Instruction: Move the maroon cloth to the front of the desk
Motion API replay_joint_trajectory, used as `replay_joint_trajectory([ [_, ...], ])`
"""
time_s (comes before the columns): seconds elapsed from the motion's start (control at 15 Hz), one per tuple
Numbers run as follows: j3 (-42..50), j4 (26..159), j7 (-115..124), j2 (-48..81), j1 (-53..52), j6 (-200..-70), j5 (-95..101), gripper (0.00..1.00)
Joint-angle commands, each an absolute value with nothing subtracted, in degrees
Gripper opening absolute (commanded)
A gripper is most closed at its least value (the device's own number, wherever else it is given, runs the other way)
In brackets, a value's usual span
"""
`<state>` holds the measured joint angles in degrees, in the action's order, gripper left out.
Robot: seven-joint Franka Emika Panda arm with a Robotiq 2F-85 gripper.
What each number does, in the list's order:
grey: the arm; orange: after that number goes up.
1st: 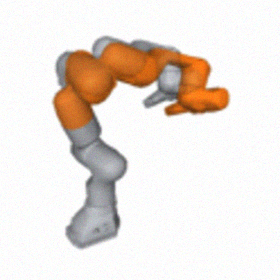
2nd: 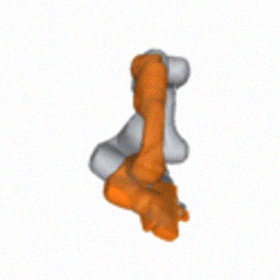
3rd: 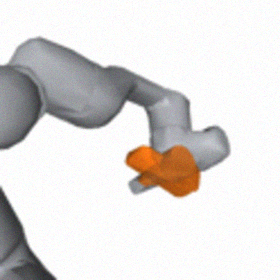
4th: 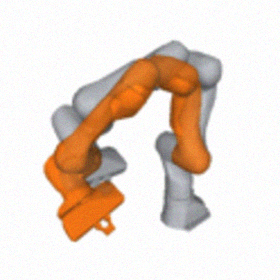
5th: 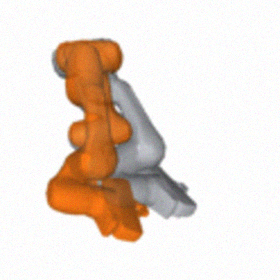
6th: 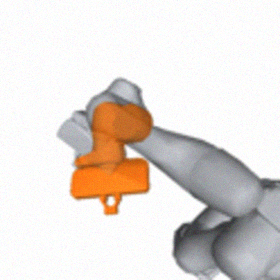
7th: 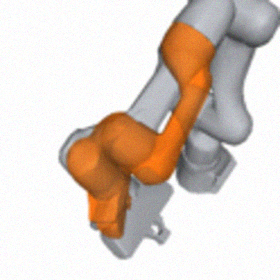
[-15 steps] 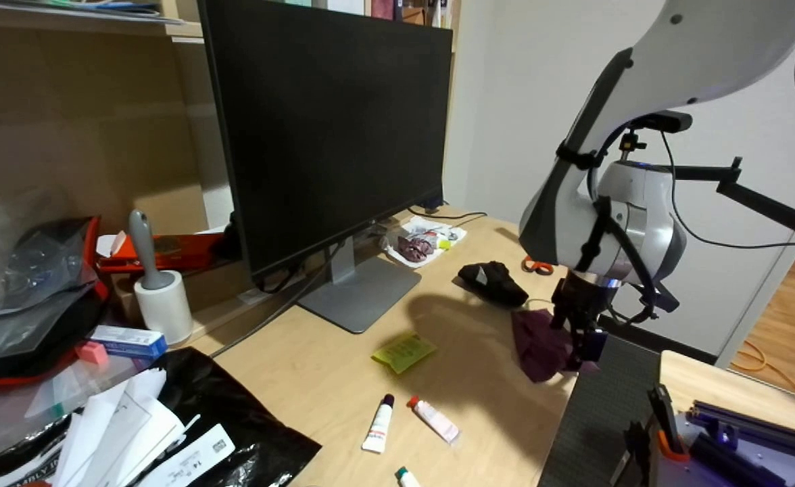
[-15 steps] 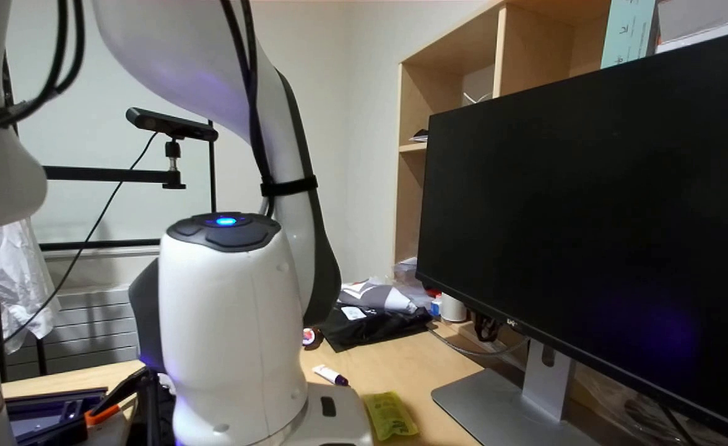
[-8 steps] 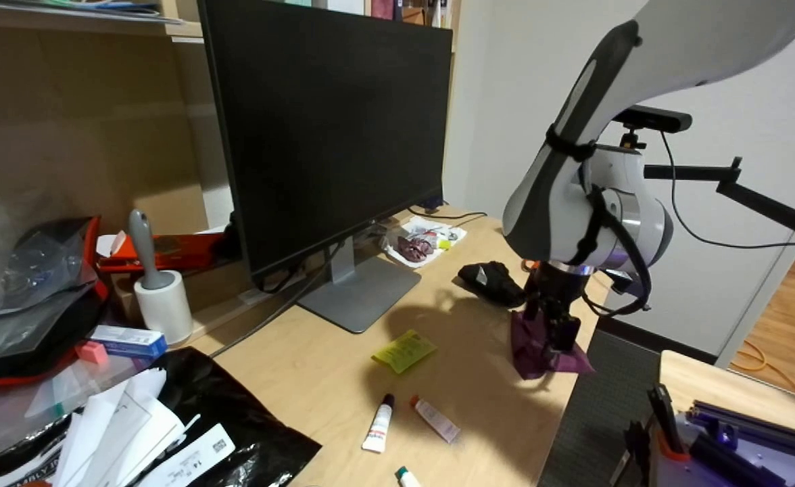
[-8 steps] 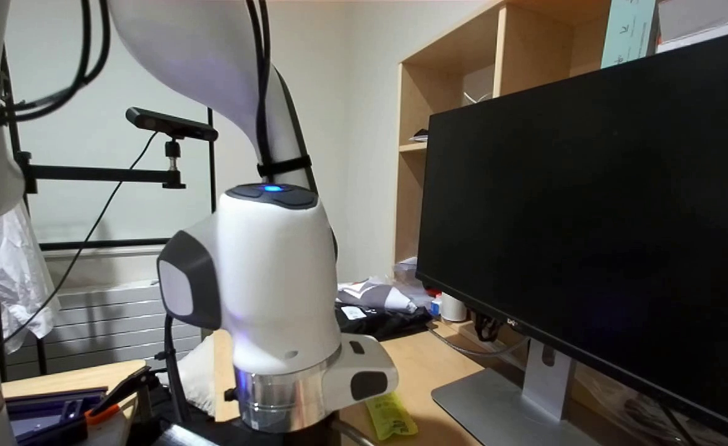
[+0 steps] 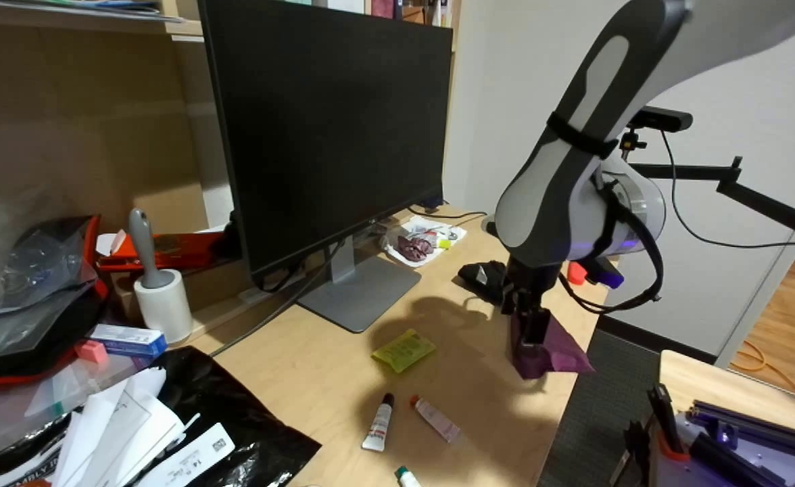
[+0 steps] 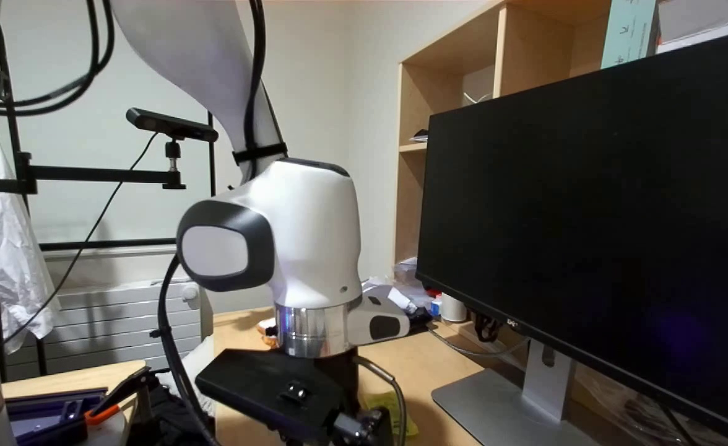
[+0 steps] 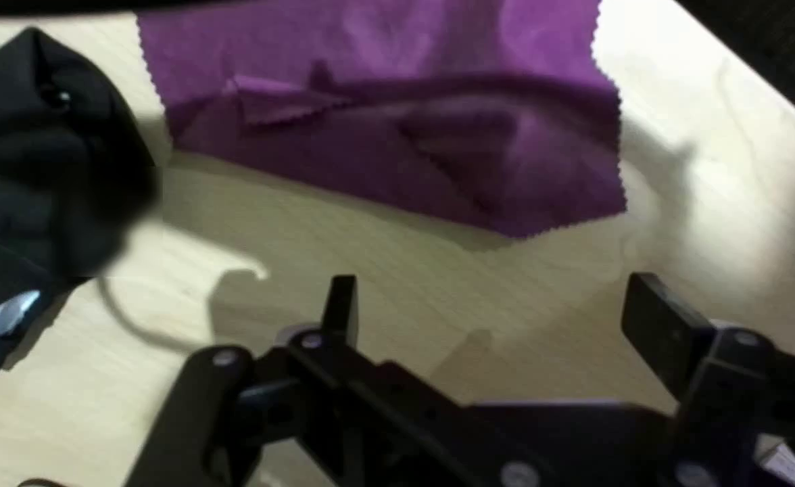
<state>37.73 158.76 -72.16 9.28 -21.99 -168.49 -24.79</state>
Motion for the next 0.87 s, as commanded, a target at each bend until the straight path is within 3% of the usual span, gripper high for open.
replay_joint_trajectory([
  [0.0,45.4,161.4,-60.5,3.0,-30.5,-168.1,-16.1,1.0],
  [0.4,51.3,159.0,-39.9,0.3,-38.8,-164.0,-0.2,1.0],
  [0.8,49.5,158.7,-44.2,2.4,-37.5,-166.5,-4.6,1.0],
])
